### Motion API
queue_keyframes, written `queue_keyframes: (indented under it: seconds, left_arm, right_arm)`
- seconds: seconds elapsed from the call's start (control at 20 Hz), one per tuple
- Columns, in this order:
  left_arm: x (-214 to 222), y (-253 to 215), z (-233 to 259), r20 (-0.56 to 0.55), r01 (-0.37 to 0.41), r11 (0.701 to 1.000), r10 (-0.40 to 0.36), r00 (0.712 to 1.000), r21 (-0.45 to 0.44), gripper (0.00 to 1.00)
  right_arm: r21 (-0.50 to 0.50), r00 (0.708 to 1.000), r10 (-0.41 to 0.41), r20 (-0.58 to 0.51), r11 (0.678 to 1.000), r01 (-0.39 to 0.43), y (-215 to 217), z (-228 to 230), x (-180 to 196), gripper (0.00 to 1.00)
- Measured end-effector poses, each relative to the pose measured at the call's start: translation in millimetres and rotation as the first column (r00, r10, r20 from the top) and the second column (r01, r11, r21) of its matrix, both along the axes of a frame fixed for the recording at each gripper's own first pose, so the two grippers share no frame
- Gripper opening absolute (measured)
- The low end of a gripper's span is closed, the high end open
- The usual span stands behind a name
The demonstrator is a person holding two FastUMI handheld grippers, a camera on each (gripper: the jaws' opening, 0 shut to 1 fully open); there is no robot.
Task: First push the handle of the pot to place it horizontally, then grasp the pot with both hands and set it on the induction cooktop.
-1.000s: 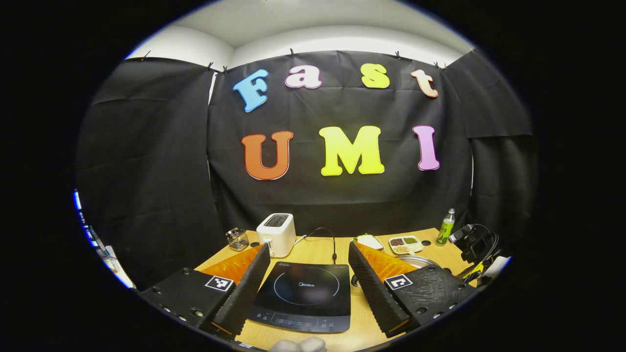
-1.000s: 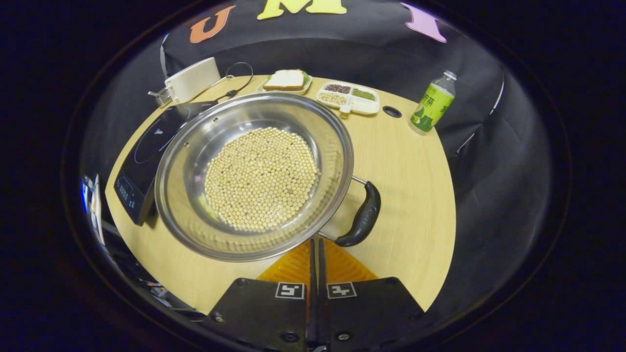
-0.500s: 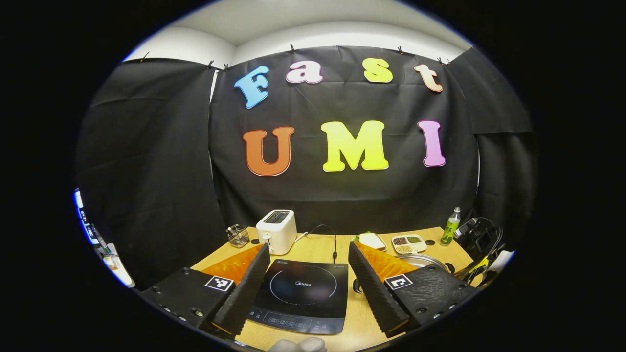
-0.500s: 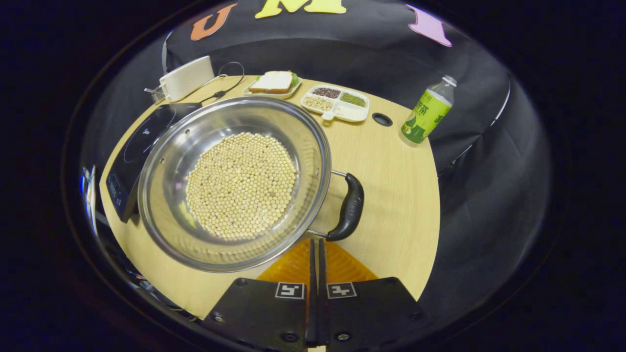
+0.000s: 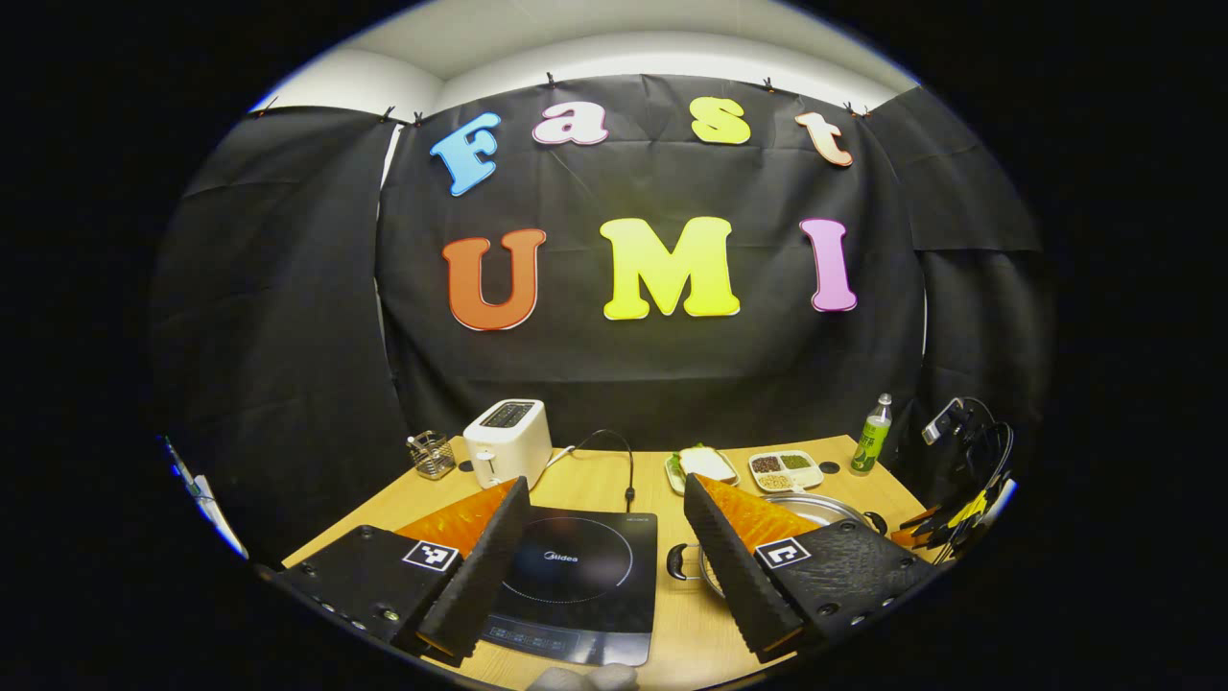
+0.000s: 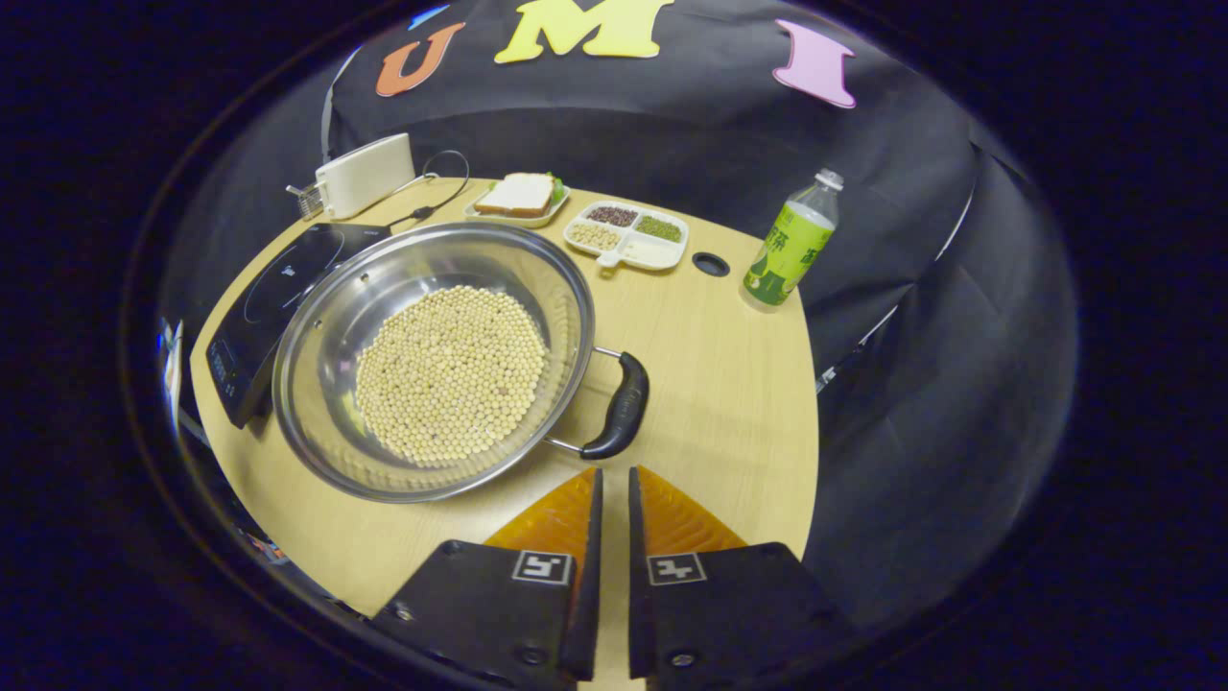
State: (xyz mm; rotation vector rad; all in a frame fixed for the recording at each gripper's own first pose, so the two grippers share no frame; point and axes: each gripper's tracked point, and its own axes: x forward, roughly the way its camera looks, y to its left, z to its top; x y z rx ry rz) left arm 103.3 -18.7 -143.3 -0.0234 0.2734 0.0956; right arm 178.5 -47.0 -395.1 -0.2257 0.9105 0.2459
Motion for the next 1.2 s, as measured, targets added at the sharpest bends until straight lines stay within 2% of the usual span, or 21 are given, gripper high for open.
queue_keyframes:
  seconds: [0.05, 0.15, 0.2, 0.25, 0.3, 0.35, 0.45, 0.55, 0.6, 0.65, 0.75, 0.9, 1.1, 1.15, 1.2]
  left_arm:
    - [5, -3, -6, -0.002, 0.016, 1.000, -0.016, 1.000, -0.003, 0.96]
    - [14, -10, -21, -0.018, 0.044, 0.999, -0.044, 0.999, -0.007, 0.96]
    - [20, -14, -29, -0.025, 0.063, 0.998, -0.063, 0.998, -0.013, 0.96]
    - [23, -21, -40, -0.041, 0.080, 0.996, -0.081, 0.996, -0.027, 0.97]
    - [27, -26, -51, -0.062, 0.094, 0.995, -0.096, 0.993, -0.039, 0.97]
    - [31, -30, -61, -0.074, 0.110, 0.993, -0.114, 0.991, -0.052, 0.97]
    - [39, -35, -84, -0.120, 0.120, 0.991, -0.128, 0.984, -0.066, 0.97]
    - [46, -39, -109, -0.168, 0.123, 0.989, -0.135, 0.977, -0.081, 0.97]
    - [48, -42, -121, -0.190, 0.127, 0.988, -0.141, 0.971, -0.083, 0.97]
    - [50, -43, -130, -0.207, 0.126, 0.989, -0.140, 0.968, -0.080, 0.97]
    - [57, -49, -152, -0.248, 0.128, 0.986, -0.151, 0.957, -0.107, 0.97]
    - [68, -58, -181, -0.301, 0.113, 0.982, -0.155, 0.941, -0.151, 0.97]
    - [74, -70, -216, -0.383, 0.100, 0.981, -0.159, 0.910, -0.168, 0.96]
    - [77, -71, -220, -0.392, 0.101, 0.981, -0.159, 0.906, -0.165, 0.96]
    - [79, -75, -225, -0.402, 0.105, 0.980, -0.165, 0.901, -0.166, 0.96]
  right_arm:
    - [0.007, 1.000, -0.004, 0.010, 1.000, 0.004, -2, 4, -2, 0.39]
    - [0.022, 0.999, -0.025, 0.037, 0.999, 0.024, -7, 15, -3, 0.47]
    - [0.041, 0.998, -0.031, 0.053, 0.999, 0.029, -6, 21, -3, 0.58]
    - [0.048, 0.997, -0.043, 0.065, 0.998, 0.040, -7, 23, -2, 0.77]
    - [0.055, 0.996, -0.053, 0.069, 0.997, 0.049, -8, 26, -3, 0.82]
    - [0.077, 0.995, -0.059, 0.079, 0.996, 0.053, -5, 29, -2, 0.94]
    - [0.109, 0.994, -0.079, 0.078, 0.992, 0.070, -2, 29, 0, 0.91]
    - [0.147, 0.994, -0.094, 0.057, 0.986, 0.085, 3, 25, 1, 0.94]
    - [0.167, 0.994, -0.101, 0.047, 0.982, 0.092, 7, 23, 3, 0.91]
    - [0.179, 0.994, -0.105, 0.040, 0.979, 0.097, 10, 21, 5, 0.95]
    - [0.198, 0.994, -0.109, 0.026, 0.975, 0.101, 16, 17, 11, 0.94]
    - [0.213, 0.995, -0.101, -0.002, 0.972, 0.099, 25, 9, 22, 0.93]
    - [0.216, 0.997, -0.076, -0.025, 0.973, 0.079, 37, -2, 34, 0.94]
    - [0.214, 0.997, -0.066, -0.028, 0.974, 0.070, 39, -4, 36, 0.90]
    - [0.210, 0.998, -0.060, -0.034, 0.975, 0.066, 42, -6, 38, 0.93]
